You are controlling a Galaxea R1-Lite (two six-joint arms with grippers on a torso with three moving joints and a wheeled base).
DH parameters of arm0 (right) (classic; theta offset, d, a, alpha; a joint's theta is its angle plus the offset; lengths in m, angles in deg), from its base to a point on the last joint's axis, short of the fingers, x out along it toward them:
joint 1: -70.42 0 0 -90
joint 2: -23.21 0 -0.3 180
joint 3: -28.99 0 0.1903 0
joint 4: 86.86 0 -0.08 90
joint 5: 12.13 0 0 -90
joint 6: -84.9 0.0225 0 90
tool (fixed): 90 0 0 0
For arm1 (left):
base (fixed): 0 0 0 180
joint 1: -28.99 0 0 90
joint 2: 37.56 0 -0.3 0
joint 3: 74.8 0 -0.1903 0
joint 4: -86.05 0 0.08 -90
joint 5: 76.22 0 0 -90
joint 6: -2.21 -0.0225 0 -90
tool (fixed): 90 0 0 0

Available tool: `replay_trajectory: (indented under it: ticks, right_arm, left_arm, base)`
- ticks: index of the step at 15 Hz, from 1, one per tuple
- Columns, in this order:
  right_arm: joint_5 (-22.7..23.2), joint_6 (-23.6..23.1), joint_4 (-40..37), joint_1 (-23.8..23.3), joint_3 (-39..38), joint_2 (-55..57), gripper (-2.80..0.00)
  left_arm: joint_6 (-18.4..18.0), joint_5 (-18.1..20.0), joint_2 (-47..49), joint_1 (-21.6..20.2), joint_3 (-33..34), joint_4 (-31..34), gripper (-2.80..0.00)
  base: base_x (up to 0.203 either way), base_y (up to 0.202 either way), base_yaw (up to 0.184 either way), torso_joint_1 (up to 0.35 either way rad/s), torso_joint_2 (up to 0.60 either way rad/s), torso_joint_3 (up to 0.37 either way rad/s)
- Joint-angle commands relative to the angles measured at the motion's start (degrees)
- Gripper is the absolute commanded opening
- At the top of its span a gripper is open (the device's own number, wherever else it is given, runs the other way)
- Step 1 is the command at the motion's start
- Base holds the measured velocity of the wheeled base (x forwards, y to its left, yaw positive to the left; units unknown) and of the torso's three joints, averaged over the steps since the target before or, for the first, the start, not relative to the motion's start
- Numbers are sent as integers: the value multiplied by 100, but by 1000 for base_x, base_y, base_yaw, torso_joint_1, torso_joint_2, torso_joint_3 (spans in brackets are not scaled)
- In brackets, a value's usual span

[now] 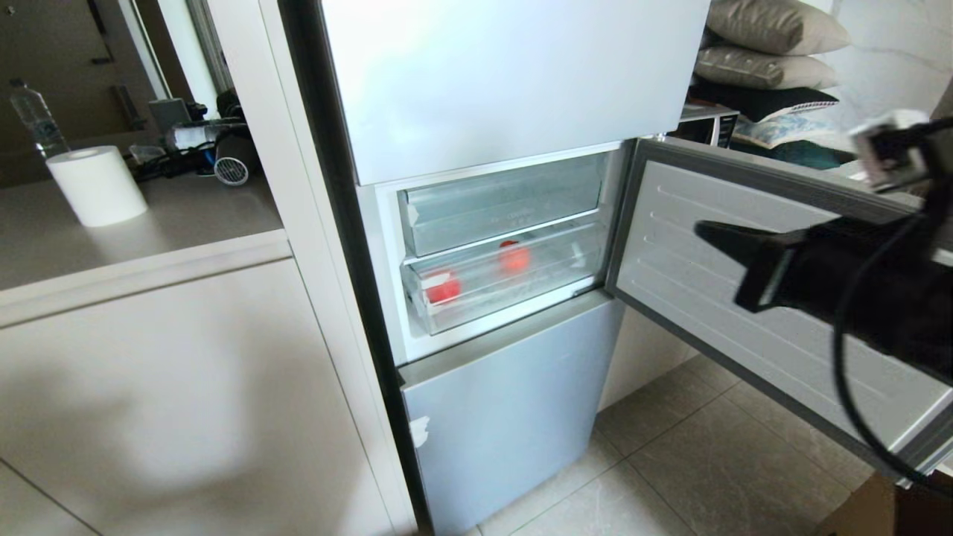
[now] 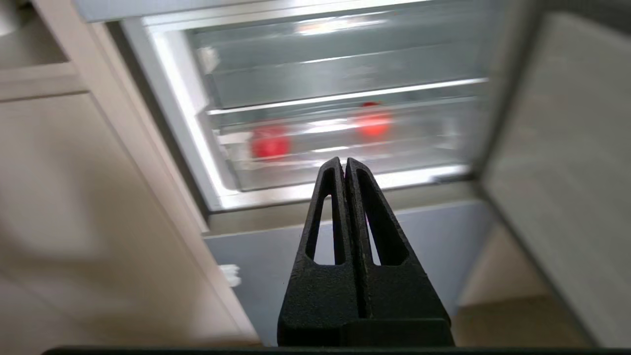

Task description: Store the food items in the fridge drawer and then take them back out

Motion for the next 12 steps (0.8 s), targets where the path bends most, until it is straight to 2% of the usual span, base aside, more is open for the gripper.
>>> replay_trajectory:
  ticks: [1, 3, 4, 6, 8, 10, 11, 12]
  right_arm:
    - [-74, -19, -727, -736, -404, -1654, -280]
    - [-206, -37, -1303, -1631, -690, -2549, -280]
    - [-363, -86, -1645, -1812, -845, -3069, -280]
    - [-633, -268, -2535, -1972, -1187, -4295, -280]
    - [-719, -452, -3774, -2055, -1664, -5525, -280]
    - [-741, -497, -4334, -2102, -2557, -6090, -280]
    - [-628, -518, -4409, -2117, -3140, -6117, -280]
    - [-219, -552, -4404, -2127, -3632, -6105, -280]
  left_arm:
    - [0, -2, -1, -1, 0, 0, -280]
    - [0, -2, 7, -1, 0, 0, -280]
    - [0, -2, 7, -1, 0, 0, -280]
    - [0, -2, 7, -1, 0, 0, -280]
    - [0, -2, 2, -1, 0, 5, -280]
    - [0, -2, 3, -1, 0, 0, -280]
    - [0, -2, 7, -1, 0, 0, -280]
    - [0, -2, 4, -1, 0, 1, -280]
  base:
    - [0, 0, 0, 0, 0, 0]
    - [0, 0, 0, 0, 0, 0]
    - [0, 0, 0, 0, 0, 0]
    - [0, 0, 0, 0, 0, 0]
    - [0, 0, 0, 0, 0, 0]
    - [0, 0, 0, 0, 0, 0]
    - [0, 0, 0, 0, 0, 0]
    - [0, 0, 0, 0, 0, 0]
